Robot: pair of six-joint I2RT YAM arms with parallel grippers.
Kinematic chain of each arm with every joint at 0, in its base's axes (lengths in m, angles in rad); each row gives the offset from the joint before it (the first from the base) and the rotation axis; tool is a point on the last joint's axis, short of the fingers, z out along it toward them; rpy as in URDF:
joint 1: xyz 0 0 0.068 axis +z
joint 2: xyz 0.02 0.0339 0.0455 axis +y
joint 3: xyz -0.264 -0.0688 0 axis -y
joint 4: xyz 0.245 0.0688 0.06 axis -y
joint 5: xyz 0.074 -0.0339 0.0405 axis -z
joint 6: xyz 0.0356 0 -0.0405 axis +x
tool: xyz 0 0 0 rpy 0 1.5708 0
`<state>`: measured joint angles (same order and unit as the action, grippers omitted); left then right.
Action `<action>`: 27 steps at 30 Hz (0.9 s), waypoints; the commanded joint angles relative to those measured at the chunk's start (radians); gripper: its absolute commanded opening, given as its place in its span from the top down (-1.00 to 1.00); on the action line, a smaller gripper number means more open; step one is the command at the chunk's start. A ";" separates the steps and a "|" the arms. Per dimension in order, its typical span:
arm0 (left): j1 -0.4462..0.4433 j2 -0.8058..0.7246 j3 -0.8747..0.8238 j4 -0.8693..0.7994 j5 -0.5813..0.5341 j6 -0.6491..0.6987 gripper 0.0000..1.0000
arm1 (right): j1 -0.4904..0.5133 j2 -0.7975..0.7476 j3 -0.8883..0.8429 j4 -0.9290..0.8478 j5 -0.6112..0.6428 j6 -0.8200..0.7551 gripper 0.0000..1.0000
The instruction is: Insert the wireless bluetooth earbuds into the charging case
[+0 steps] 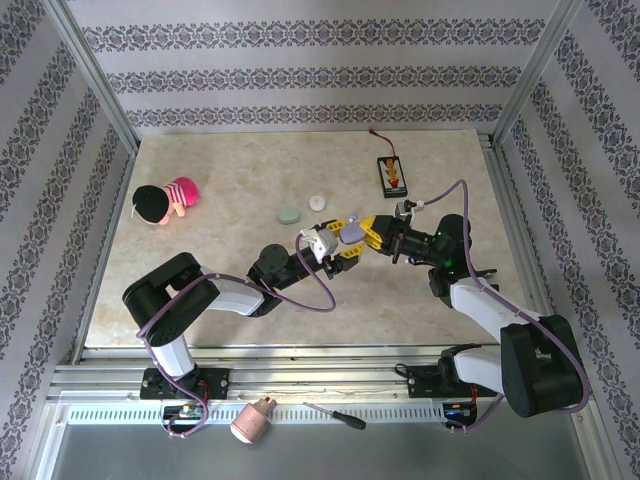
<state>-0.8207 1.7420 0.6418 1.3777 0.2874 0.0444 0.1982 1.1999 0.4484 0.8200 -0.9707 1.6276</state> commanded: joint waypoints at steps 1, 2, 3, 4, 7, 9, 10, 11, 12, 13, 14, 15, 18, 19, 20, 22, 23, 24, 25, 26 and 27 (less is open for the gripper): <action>-0.005 0.021 0.022 0.050 0.033 0.004 -0.14 | -0.007 -0.003 0.005 0.058 0.000 0.014 0.69; -0.005 0.022 0.022 0.050 0.031 0.004 -0.14 | -0.008 -0.003 0.004 0.057 0.000 0.014 0.68; -0.005 0.021 0.022 0.051 0.031 0.003 -0.15 | -0.007 -0.005 0.003 0.059 -0.002 0.017 0.69; -0.005 0.022 0.022 0.050 0.031 0.004 -0.18 | -0.006 -0.005 0.002 0.058 -0.002 0.017 0.69; -0.005 0.019 0.022 0.050 0.029 0.002 -0.15 | -0.006 -0.006 0.000 0.057 -0.002 0.014 0.69; -0.005 0.015 0.021 0.050 0.031 0.001 -0.04 | -0.007 -0.005 -0.005 0.057 0.000 0.014 0.68; -0.005 0.012 0.020 0.050 0.032 0.001 -0.01 | -0.007 -0.005 -0.005 0.057 0.000 0.014 0.69; -0.005 0.009 0.018 0.050 0.033 0.001 0.00 | -0.007 -0.005 -0.006 0.057 0.000 0.014 0.68; -0.005 0.005 0.018 0.050 0.033 0.001 -0.01 | -0.007 -0.006 -0.006 0.056 0.000 0.012 0.69; -0.005 0.001 0.018 0.050 0.035 0.000 -0.04 | -0.007 -0.006 -0.007 0.055 0.000 0.012 0.68; -0.005 -0.002 0.018 0.050 0.034 -0.001 -0.08 | -0.006 -0.005 -0.007 0.055 0.000 0.011 0.69; -0.005 -0.005 0.019 0.050 0.035 -0.003 -0.10 | -0.007 -0.003 -0.007 0.054 0.000 0.011 0.69; -0.005 -0.011 0.020 0.050 0.033 -0.005 -0.11 | -0.006 0.000 -0.010 0.054 0.001 0.007 0.69; -0.005 -0.013 0.021 0.050 0.031 -0.005 -0.12 | -0.007 0.000 -0.009 0.054 0.001 0.006 0.69; -0.005 -0.013 0.022 0.050 0.030 -0.003 -0.12 | -0.007 0.002 -0.011 0.054 0.001 0.005 0.69; -0.005 -0.016 0.024 0.050 0.028 -0.003 -0.12 | -0.006 0.001 -0.013 0.054 0.000 0.005 0.68; -0.004 -0.016 0.023 0.050 0.028 -0.004 -0.12 | -0.008 0.001 -0.014 0.053 0.000 0.005 0.69; -0.005 -0.018 0.023 0.050 0.025 -0.005 -0.13 | -0.006 0.002 -0.014 0.053 0.000 0.003 0.69; -0.005 -0.020 0.024 0.050 0.025 -0.005 -0.13 | -0.006 0.001 -0.016 0.051 0.000 0.003 0.68; -0.005 -0.021 0.025 0.050 0.023 -0.005 -0.13 | -0.007 0.001 -0.017 0.051 0.000 0.002 0.68; -0.005 -0.022 0.027 0.050 0.022 -0.005 -0.13 | -0.007 0.000 -0.017 0.051 -0.001 0.001 0.69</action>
<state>-0.8207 1.7542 0.6418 1.3777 0.2913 0.0441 0.1982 1.1999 0.4480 0.8249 -0.9745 1.6325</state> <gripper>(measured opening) 0.565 0.172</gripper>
